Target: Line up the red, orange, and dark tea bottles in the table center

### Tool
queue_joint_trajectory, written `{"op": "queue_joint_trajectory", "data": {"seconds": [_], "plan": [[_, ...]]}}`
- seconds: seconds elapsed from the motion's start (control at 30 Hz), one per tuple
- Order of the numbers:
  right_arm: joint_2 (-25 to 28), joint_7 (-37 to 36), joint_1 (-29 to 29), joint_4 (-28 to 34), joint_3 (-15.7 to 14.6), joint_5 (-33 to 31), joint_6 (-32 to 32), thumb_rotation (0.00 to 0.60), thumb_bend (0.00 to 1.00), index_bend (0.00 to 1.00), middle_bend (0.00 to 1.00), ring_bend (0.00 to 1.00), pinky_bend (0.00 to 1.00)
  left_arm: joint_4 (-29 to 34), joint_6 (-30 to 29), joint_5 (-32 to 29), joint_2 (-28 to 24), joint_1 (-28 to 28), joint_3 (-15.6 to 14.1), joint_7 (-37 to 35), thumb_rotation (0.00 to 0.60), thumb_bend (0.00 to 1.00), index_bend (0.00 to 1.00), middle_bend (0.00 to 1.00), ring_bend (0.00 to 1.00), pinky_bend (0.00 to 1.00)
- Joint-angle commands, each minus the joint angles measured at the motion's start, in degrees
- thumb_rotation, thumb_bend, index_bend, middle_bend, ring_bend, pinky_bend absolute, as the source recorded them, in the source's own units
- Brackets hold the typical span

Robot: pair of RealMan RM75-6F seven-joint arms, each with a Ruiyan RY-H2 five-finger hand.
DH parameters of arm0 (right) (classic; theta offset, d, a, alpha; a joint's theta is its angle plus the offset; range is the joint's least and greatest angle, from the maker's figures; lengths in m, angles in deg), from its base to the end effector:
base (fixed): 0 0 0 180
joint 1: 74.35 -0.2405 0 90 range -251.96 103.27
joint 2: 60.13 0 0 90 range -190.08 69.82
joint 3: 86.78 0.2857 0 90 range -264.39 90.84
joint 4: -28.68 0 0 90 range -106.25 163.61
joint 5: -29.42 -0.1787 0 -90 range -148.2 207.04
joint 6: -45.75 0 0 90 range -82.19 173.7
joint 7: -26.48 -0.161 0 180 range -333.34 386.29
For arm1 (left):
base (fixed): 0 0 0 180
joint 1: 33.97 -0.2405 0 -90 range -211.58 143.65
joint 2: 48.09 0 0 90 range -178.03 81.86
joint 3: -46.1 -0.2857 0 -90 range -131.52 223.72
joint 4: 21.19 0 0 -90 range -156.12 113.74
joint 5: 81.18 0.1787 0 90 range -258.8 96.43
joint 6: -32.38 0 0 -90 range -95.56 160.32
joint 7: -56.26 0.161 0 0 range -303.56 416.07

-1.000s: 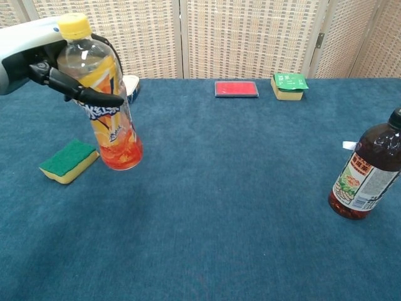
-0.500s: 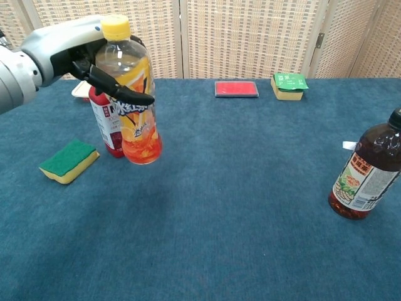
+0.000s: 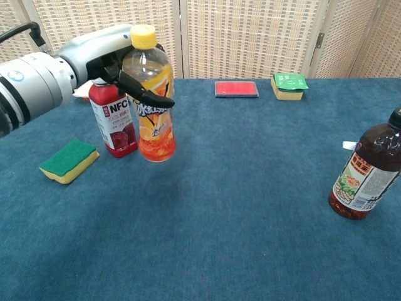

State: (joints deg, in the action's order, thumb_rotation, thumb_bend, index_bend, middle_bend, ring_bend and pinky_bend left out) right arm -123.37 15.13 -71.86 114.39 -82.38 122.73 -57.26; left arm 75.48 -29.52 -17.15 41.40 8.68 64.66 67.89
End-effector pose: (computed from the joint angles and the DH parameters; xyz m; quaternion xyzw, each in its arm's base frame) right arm -0.3222 -0.1532 0.2535 0.5376 -0.3099 0.4955 0.6078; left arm -0.0971 0.3665 0.0375 -0.6453 -0.4460 -0.5226 0.3340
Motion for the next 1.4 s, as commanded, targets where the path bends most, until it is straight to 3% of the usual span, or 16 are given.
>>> {"op": "queue_joint_trajectory", "data": {"seconds": [0.03,0.7,1.4], "plan": [[0.3,0.3,0.2,0.5,0.1,-0.7,0.5,0.6,0.27,0.35,0.3,0.29,0.45,-1.5,0.4,-0.4,1.1,0.9,-0.1,0.2,0.6,0.09,0.56,0.5,0.55,0.72],[2.0,-1.2,0.9,1.6,0.6,-2.9,2.4,0.6,0.27,0.36,0.31,0.29,0.45,-7.0,4.6,-6.7,5.2,6.4,1.4,2.7,0.6,0.09,0.56,0.5,0.55,0.72],[3.4,-2.0,1.0,2.6,1.2,-5.2,4.9,0.6,0.27,0.4,0.31,0.29,0.45,-10.8,7.9,-10.2,6.5,9.9,0.3,4.6,0.6,0.09,0.53,0.5,0.55,0.72]]}}
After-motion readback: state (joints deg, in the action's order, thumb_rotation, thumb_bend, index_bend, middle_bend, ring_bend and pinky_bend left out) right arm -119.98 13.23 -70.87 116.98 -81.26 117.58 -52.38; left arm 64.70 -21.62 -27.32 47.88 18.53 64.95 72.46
